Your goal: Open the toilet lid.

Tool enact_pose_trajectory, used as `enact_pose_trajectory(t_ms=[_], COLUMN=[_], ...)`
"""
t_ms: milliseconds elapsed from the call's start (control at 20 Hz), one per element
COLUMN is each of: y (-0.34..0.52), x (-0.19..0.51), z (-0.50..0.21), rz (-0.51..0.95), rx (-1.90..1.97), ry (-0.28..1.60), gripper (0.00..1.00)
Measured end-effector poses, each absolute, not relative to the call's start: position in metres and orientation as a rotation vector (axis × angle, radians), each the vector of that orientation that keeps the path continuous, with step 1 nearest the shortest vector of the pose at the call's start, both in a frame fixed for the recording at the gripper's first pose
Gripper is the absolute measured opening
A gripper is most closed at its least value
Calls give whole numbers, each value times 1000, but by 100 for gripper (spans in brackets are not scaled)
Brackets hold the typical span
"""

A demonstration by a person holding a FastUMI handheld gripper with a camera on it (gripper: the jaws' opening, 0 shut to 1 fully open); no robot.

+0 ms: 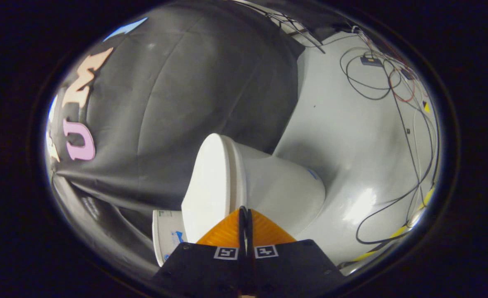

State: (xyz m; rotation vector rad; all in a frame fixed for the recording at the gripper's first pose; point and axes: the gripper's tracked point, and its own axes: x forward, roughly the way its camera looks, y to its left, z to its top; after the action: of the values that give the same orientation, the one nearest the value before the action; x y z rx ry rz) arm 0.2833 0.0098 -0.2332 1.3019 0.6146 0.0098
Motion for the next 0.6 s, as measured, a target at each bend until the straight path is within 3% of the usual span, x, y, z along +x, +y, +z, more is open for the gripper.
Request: enact_pose_trajectory(t_ms=[600], y=[33], x=[266], z=[-92], rz=[6], rx=[925], ry=[550], gripper=[0])
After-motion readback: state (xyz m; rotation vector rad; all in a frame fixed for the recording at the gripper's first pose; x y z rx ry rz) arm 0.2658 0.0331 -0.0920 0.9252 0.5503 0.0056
